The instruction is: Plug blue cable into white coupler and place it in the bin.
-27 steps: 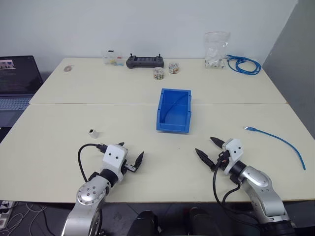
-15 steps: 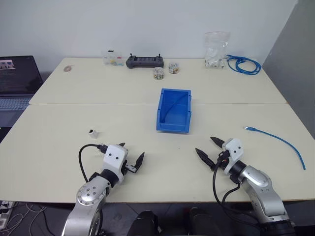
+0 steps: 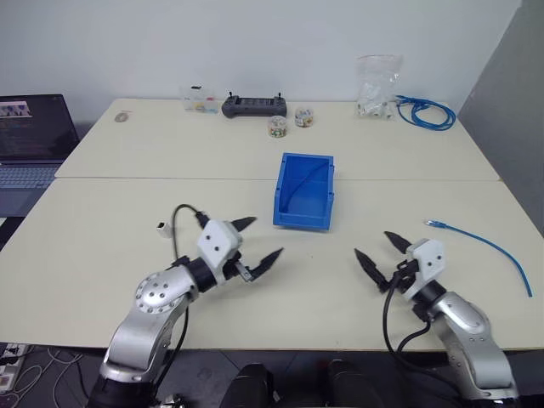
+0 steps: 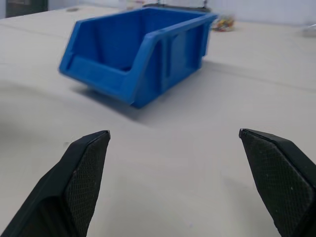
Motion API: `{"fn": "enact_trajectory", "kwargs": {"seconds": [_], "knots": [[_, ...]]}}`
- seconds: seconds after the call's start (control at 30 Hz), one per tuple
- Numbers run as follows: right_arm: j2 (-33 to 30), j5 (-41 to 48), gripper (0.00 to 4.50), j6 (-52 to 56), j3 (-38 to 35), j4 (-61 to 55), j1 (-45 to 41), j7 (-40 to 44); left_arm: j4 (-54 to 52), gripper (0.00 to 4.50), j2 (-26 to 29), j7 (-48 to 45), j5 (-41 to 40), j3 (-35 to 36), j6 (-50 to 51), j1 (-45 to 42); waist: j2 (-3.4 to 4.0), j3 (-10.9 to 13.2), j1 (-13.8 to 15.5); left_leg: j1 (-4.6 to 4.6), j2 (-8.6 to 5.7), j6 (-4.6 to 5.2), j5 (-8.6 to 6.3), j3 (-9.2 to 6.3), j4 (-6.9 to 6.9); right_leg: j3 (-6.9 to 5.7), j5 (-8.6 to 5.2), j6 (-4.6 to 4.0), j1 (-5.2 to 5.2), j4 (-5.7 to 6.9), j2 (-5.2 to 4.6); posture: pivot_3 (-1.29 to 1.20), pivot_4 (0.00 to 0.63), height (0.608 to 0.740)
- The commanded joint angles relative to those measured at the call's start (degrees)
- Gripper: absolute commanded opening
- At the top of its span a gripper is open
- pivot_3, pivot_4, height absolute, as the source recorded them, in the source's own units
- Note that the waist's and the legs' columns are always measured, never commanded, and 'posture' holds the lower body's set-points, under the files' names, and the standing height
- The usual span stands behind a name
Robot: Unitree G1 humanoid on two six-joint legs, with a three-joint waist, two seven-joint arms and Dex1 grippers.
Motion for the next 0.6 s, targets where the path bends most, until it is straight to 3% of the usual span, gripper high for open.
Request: {"fn": "enact_trajectory", "kwargs": {"seconds": [0.03,0.2,0.37,0.6], "knots": [[-4.8,2.7,4.46,1.5,-9.5,0.6,-0.3,-0.8,2.0,4.50,-0.4,-3.9,-1.1,-4.0,1.7,-6.5,-0.01,0.0,0.0,0.00,-0.01,0.00,0.00,0.01,0.00,-0.02,0.00,0.01,0.00,0.01,0.01,0.00,0.150,0.740],[-15.6,4.3,4.46,7.4,-15.0,15.3,-7.6,3.7,6.5,4.50,-1.6,-7.0,1.7,-10.2,1.6,-14.4,-0.02,0.0,-0.5,0.10,0.03,0.02,0.00,0.23,-0.02,-0.01,0.04,-0.07,0.02,0.05,0.06,0.00,0.150,0.740],[-25.8,-1.8,4.46,6.9,-8.2,36.4,-21.0,11.7,8.6,4.50,-3.9,-6.7,2.5,-12.1,0.8,-16.5,-0.02,0.0,-1.8,0.18,0.15,0.05,0.02,0.52,-0.03,0.12,0.06,-0.09,0.02,0.09,0.13,0.00,0.150,0.740],[-29.8,-9.0,4.46,2.1,1.9,63.0,-42.7,23.9,9.3,4.50,-4.8,-7.7,2.9,-14.1,1.4,-17.2,-0.02,0.0,-1.7,0.19,0.17,0.07,0.03,0.86,0.00,0.23,0.07,-0.09,0.02,0.09,0.15,0.00,0.150,0.740]]}}
